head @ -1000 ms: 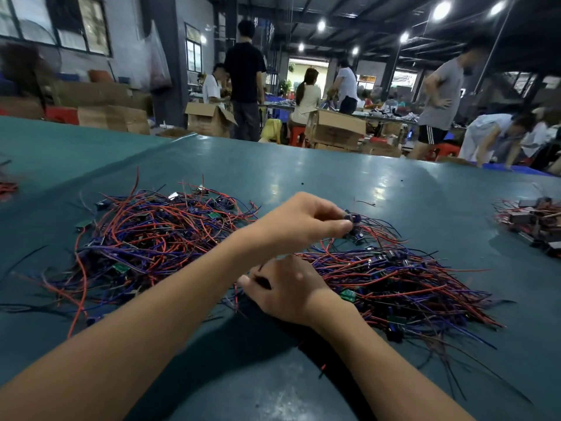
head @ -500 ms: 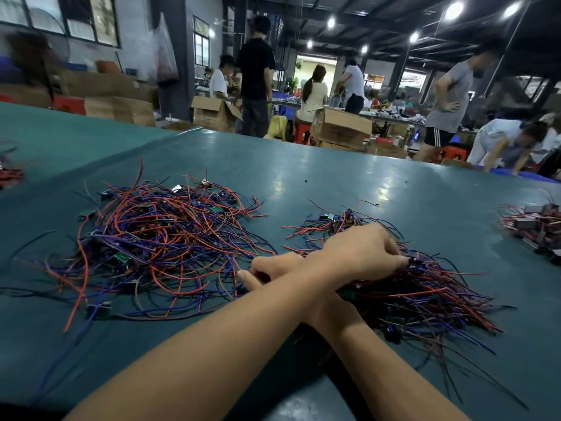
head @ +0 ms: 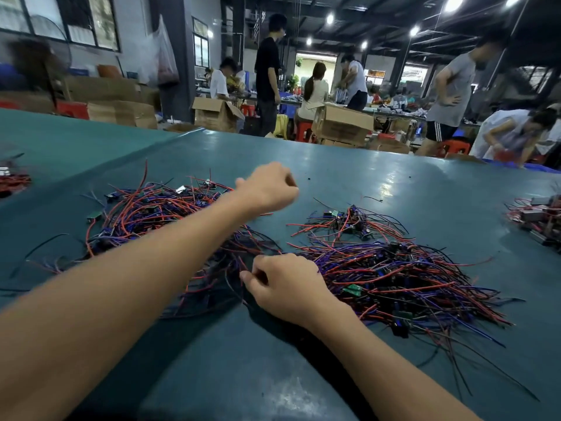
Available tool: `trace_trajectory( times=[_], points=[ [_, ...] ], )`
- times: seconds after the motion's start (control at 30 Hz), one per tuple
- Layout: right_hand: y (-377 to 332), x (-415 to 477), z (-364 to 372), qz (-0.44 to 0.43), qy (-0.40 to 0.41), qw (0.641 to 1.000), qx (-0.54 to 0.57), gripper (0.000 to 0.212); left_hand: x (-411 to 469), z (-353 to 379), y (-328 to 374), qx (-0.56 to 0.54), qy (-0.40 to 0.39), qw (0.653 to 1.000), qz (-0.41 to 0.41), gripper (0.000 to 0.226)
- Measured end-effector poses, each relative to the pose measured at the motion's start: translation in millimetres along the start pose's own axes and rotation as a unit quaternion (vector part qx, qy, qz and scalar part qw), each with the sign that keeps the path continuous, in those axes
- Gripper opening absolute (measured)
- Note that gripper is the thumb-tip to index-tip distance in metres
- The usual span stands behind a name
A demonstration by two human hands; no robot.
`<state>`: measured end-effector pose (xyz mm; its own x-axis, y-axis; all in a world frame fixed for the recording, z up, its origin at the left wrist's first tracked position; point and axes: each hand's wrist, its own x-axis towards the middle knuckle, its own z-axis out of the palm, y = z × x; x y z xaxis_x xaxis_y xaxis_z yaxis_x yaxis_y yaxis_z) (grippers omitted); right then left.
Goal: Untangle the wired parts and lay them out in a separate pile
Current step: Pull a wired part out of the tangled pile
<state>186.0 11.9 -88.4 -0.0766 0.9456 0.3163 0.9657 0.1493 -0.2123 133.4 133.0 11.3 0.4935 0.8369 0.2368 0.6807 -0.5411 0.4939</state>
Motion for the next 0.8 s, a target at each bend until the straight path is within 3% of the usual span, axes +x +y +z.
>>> trace_trajectory(
  times=[0.23, 0.43, 0.67, 0.8],
  points=[
    [-9.4, -1.5, 7.8, -0.033, 0.036, 0.999, 0.000, 0.035, 43.3, -32.8, -110.6, 0.168, -0.014, 0.984, -0.061, 0.024],
    [-16.5, -4.8, 4.7, -0.066, 0.039, 0.997, 0.017, 0.035, 50.9, -15.6, -131.3, 0.267, -0.103, 0.956, -0.065, 0.028],
    [-16.1, -6.3, 1.7, -0.088, 0.029, 0.995, 0.029, 0.037, 55.6, -1.1, -130.5, 0.276, -0.085, 0.954, -0.084, 0.027],
    [-15.8, -6.4, 2.1, -0.097, 0.028, 0.994, 0.030, 0.036, 51.0, -15.3, -120.8, 0.229, -0.021, 0.972, -0.039, 0.046]
  ],
)
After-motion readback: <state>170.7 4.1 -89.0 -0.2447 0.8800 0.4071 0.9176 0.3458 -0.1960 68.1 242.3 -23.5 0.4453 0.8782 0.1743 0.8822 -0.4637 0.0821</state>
